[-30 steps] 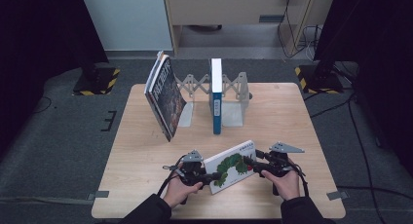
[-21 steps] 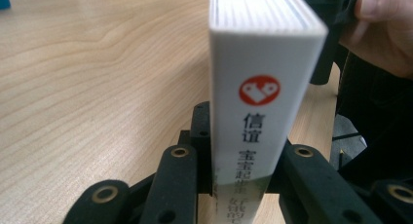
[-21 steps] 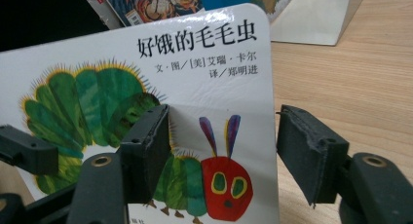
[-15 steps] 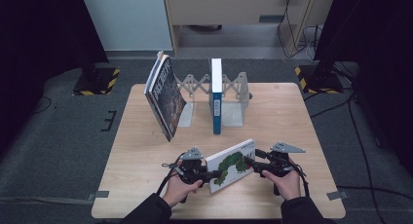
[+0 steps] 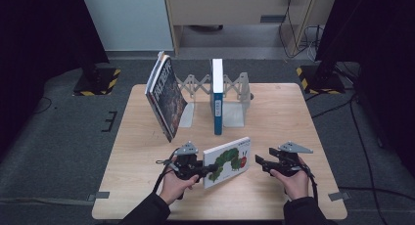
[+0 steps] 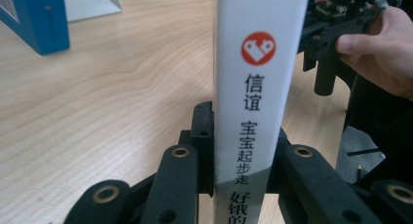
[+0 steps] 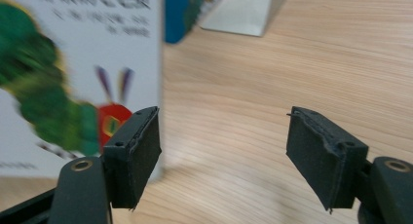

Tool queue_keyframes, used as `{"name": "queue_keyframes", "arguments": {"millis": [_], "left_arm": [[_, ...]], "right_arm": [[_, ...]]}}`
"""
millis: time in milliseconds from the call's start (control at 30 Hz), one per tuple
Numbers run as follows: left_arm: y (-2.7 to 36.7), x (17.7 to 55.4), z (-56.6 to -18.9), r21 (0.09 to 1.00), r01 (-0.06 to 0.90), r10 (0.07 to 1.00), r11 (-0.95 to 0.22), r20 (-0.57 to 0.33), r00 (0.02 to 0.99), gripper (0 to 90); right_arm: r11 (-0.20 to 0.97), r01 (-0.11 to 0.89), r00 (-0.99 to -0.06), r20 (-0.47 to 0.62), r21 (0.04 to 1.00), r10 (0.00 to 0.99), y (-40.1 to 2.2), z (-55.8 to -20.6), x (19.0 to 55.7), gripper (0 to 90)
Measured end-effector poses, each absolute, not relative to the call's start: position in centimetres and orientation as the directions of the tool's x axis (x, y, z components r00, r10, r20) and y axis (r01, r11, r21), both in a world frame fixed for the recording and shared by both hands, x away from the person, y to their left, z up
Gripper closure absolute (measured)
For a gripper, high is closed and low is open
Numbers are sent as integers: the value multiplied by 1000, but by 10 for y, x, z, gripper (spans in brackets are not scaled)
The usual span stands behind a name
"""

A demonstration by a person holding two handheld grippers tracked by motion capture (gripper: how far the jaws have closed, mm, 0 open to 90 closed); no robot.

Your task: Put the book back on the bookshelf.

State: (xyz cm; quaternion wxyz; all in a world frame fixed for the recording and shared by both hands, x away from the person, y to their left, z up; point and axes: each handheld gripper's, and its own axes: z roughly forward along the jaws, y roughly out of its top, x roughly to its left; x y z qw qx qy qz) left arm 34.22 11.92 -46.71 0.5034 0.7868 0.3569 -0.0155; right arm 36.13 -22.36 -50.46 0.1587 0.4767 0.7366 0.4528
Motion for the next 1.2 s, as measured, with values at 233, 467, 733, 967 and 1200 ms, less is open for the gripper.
{"name": "queue_keyframes", "arguments": {"millis": [233, 467, 733, 967, 1200], "left_arm": [[125, 344, -457, 790, 572, 572, -221, -370, 732, 744], [129, 346, -446, 806, 556, 590, -204, -352, 727, 744], [129, 351, -433, 827, 529, 634, -191, -307, 710, 745], [122, 363, -418, 854, 500, 660, -144, -294, 691, 745], [109, 375, -411, 875, 465, 694, -135, -252, 674, 745]], "right_arm": [[221, 586, -472, 107, 779, 875, -226, -510, 363, 258], [254, 628, -450, 78, 736, 890, -235, -517, 366, 241], [253, 660, -422, 70, 708, 904, -244, -522, 368, 225], [262, 669, -418, 62, 695, 906, -246, -524, 369, 210], [274, 679, -418, 51, 681, 907, -247, -527, 370, 191]]}}
